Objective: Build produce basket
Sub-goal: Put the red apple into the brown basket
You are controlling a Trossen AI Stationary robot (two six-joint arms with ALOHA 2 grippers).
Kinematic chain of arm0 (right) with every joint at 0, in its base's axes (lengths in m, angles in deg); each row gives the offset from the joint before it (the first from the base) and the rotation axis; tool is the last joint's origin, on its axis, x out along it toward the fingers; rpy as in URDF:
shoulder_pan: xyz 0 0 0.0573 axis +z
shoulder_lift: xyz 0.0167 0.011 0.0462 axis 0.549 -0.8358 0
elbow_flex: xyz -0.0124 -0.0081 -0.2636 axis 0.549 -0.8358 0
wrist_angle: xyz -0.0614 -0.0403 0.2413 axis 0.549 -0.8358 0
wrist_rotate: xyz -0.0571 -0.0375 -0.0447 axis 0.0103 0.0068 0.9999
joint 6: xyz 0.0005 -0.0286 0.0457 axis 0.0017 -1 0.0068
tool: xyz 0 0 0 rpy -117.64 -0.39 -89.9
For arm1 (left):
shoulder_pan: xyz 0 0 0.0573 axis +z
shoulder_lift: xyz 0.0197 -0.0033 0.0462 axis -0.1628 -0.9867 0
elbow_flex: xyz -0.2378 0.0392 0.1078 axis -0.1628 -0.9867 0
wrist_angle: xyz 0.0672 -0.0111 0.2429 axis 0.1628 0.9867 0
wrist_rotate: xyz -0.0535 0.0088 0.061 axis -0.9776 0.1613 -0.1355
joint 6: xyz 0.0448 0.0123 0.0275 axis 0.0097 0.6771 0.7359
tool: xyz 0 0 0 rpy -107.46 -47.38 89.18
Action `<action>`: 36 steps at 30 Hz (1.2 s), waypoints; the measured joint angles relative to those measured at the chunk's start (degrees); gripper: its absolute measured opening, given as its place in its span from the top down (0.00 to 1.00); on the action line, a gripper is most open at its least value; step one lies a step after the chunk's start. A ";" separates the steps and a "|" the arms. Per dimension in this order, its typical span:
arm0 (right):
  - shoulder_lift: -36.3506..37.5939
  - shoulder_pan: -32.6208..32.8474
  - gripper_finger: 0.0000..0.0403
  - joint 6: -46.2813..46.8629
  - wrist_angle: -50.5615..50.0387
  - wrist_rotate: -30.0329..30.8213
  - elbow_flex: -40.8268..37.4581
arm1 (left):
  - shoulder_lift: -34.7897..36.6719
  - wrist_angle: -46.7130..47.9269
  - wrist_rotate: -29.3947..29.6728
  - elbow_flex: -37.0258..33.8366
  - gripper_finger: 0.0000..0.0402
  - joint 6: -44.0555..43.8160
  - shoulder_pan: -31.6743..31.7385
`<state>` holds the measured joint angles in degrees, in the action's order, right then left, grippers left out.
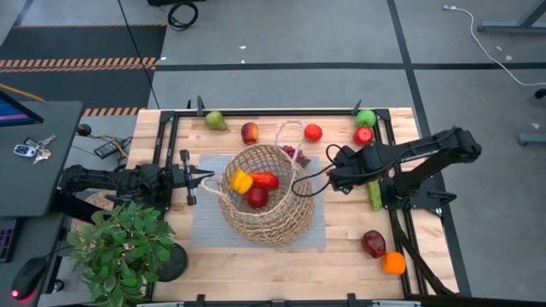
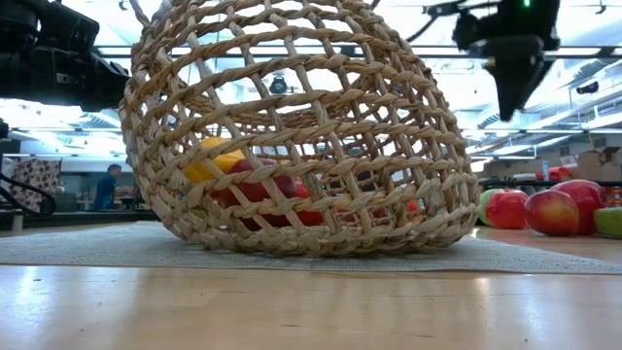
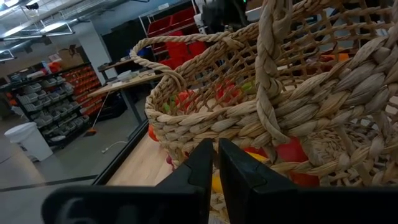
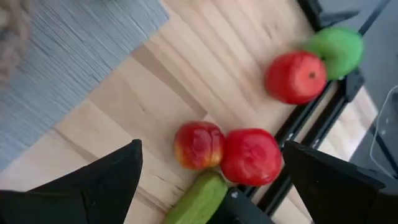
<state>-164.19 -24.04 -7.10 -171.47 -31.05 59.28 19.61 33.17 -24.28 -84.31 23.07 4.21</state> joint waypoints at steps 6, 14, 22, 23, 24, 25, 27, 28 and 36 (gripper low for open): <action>1.93 -3.04 0.02 -0.19 5.96 -3.84 -8.68 | 0.00 0.00 0.00 0.01 0.92 0.00 0.01; 1.58 -4.80 0.02 -0.77 6.01 -6.99 -12.09 | 0.00 0.01 0.00 -0.01 0.93 0.00 0.00; 1.62 -7.46 0.02 -6.66 10.22 -6.56 -12.12 | 0.00 0.01 0.00 -0.01 0.91 0.00 -0.01; 1.62 -7.90 0.02 -7.58 11.05 -6.55 -12.12 | 0.00 0.01 0.00 -0.01 0.91 0.00 0.01; 1.62 -8.32 0.02 -8.29 11.69 -6.55 -12.12 | 0.00 0.01 0.00 0.00 0.91 0.00 -0.01; 1.62 -8.76 0.02 -9.13 12.26 -6.55 -12.12 | 0.00 0.01 0.00 -0.01 0.91 0.00 0.00; 1.62 -9.48 0.02 -10.31 13.10 -6.87 -12.12 | 0.00 0.01 0.00 0.00 0.92 0.00 -0.01; 1.62 -9.78 0.02 -10.89 13.54 -7.24 -12.22 | 0.00 0.00 0.00 0.00 0.92 0.00 -0.01; 6.57 -8.87 0.02 -12.48 21.74 -5.84 -16.45 | 0.00 0.01 0.00 0.00 0.93 0.00 0.00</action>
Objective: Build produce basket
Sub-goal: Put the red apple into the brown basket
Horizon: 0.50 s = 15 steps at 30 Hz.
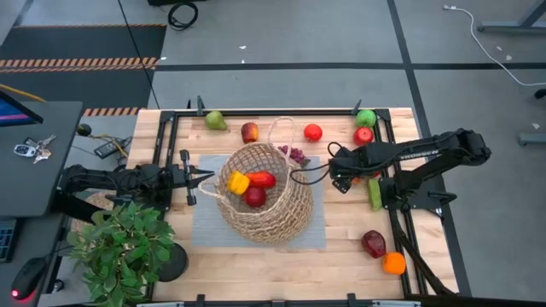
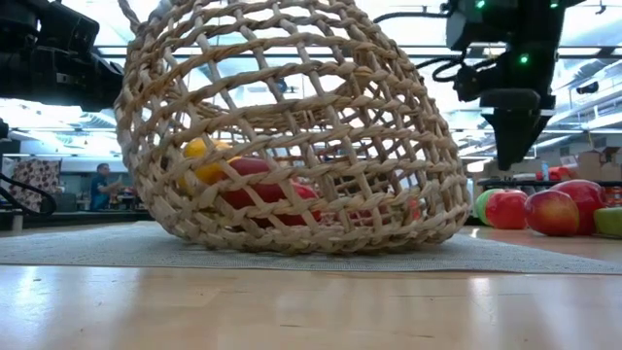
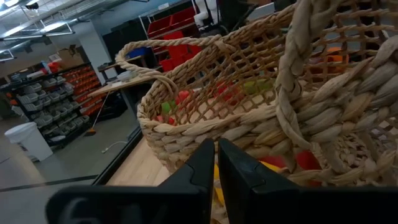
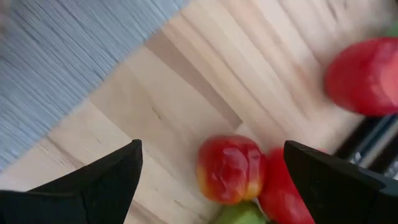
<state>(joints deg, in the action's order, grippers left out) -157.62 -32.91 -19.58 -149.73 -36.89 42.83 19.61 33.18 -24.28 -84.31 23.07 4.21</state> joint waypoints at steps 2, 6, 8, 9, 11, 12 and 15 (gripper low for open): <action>2.33 0.98 0.02 0.39 1.93 1.65 -1.43 | 0.00 0.00 0.00 0.01 0.92 0.00 0.00; 6.61 4.00 0.03 2.45 5.09 7.04 -4.43 | 0.00 0.00 0.00 -0.01 0.91 0.00 -0.01; 8.38 6.07 0.03 3.46 7.51 9.59 -6.03 | 0.00 0.00 0.00 0.01 0.91 0.00 -0.01; 9.08 7.09 0.03 4.26 8.44 10.73 -6.93 | 0.00 0.00 0.00 0.01 0.91 0.00 0.00; 9.88 8.93 0.03 7.09 9.01 12.66 -8.41 | 0.00 0.00 0.00 0.01 0.91 0.00 -0.01; 10.02 9.73 0.03 9.09 9.01 13.40 -9.09 | 0.00 0.00 0.00 0.00 0.92 0.00 0.00; 10.01 11.42 0.04 16.49 8.70 14.31 -11.44 | 0.00 0.00 0.00 0.01 0.92 0.00 0.01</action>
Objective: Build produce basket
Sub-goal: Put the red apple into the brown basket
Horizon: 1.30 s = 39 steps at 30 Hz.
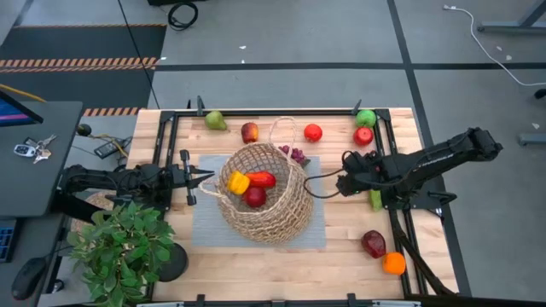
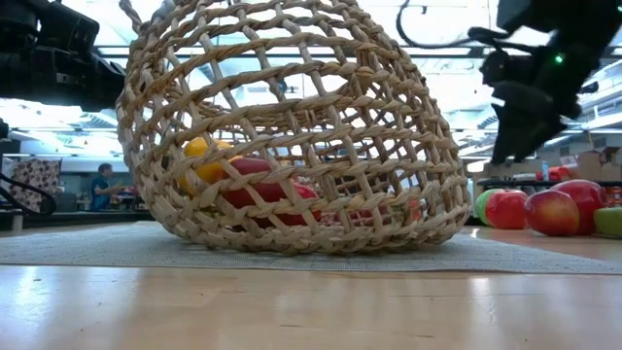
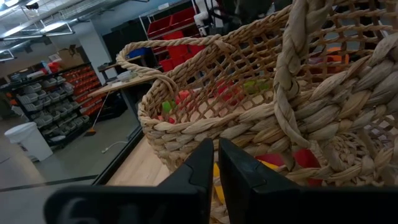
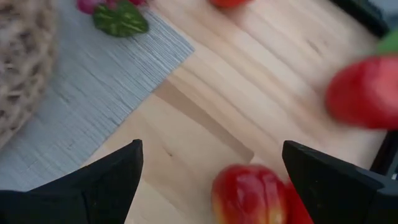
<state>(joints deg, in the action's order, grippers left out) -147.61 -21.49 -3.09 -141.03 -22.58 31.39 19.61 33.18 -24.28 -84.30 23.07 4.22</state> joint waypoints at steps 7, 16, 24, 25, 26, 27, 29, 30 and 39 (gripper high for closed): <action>-2.91 3.96 0.04 13.71 -0.44 4.67 -2.34 | 0.00 0.00 0.00 -0.01 0.91 0.00 -0.01; -8.62 8.69 0.06 25.91 -0.70 10.33 -2.34 | 0.00 0.00 0.00 0.00 0.93 0.00 -0.01; -13.67 9.25 0.09 29.15 -9.36 5.33 -2.34 | 0.00 0.00 0.00 -0.01 0.92 0.00 -0.01; -14.09 9.24 0.09 29.11 -9.65 5.37 -2.34 | 0.00 0.00 0.00 -0.01 0.91 0.00 -0.01; -14.40 9.23 0.10 29.08 -9.82 5.36 -2.34 | 0.00 0.00 0.00 -0.01 0.91 0.00 -0.02; -14.74 9.14 0.10 28.74 -10.04 5.35 -2.34 | 0.00 0.00 0.00 -0.02 0.91 0.00 -0.01; -15.22 8.96 0.10 27.65 -9.93 5.16 -2.34 | 0.00 0.00 0.00 -0.01 0.91 0.00 -0.02; -15.41 8.83 0.10 27.34 -9.76 5.09 -2.42 | 0.00 -0.01 0.00 -0.02 0.91 0.00 -0.01; -16.05 8.71 0.10 26.26 -3.42 2.03 -6.78 | 0.02 -0.01 -0.02 -0.02 0.93 0.00 -0.01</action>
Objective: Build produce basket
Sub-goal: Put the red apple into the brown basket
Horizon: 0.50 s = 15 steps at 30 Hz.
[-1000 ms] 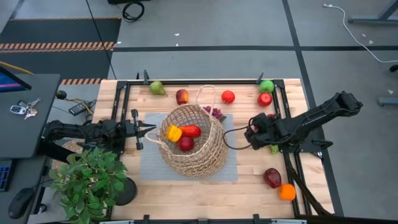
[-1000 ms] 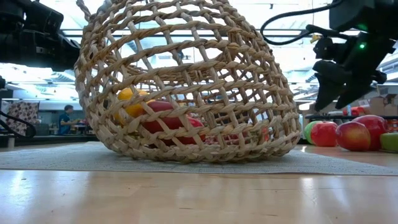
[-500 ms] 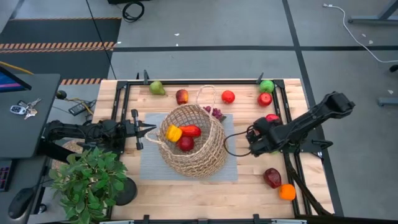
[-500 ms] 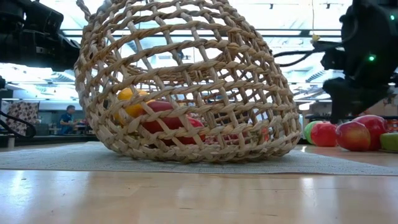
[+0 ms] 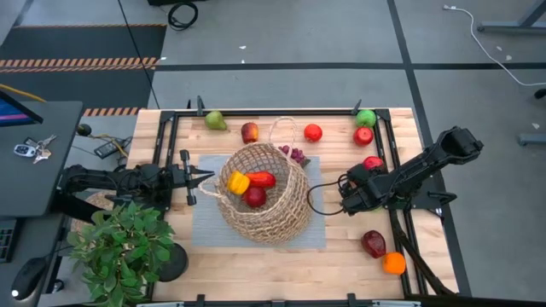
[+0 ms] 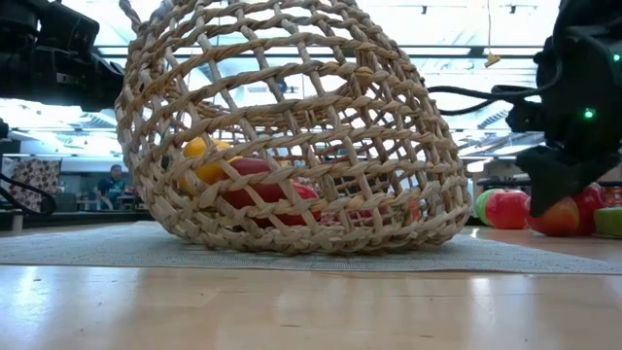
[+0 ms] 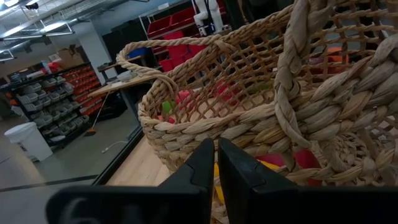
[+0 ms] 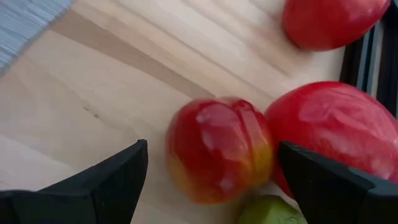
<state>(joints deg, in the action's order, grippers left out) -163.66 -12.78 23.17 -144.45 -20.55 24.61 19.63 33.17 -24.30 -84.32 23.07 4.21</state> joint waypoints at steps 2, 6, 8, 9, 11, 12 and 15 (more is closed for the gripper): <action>0.00 0.00 0.11 0.10 -0.02 -0.19 -0.59 | 0.00 0.03 0.00 0.02 0.93 -0.01 -0.01; 0.00 0.00 0.14 0.67 0.13 -0.35 -1.32 | 0.00 0.01 0.02 0.02 0.92 0.00 -0.01; 0.00 0.00 0.16 0.85 0.35 -0.35 -1.35 | 0.00 0.01 0.02 0.00 0.91 0.00 0.00; 0.00 0.00 0.17 0.90 0.43 -0.35 -1.35 | 0.00 0.00 0.01 0.01 0.91 0.00 0.00; 0.00 -0.01 0.20 0.90 0.65 -0.33 -1.35 | 0.00 0.01 0.02 0.02 0.91 0.00 -0.01; 0.00 0.00 0.22 0.90 0.69 -0.33 -1.35 | 0.00 0.01 0.02 0.02 0.91 0.00 0.01; 0.00 0.00 0.27 0.91 0.84 -0.34 -1.35 | 0.00 0.01 0.02 0.02 0.92 0.00 0.01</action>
<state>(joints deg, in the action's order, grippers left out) -163.66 -12.78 24.08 -143.61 -20.89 23.26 19.63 33.18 -24.28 -84.30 23.07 4.22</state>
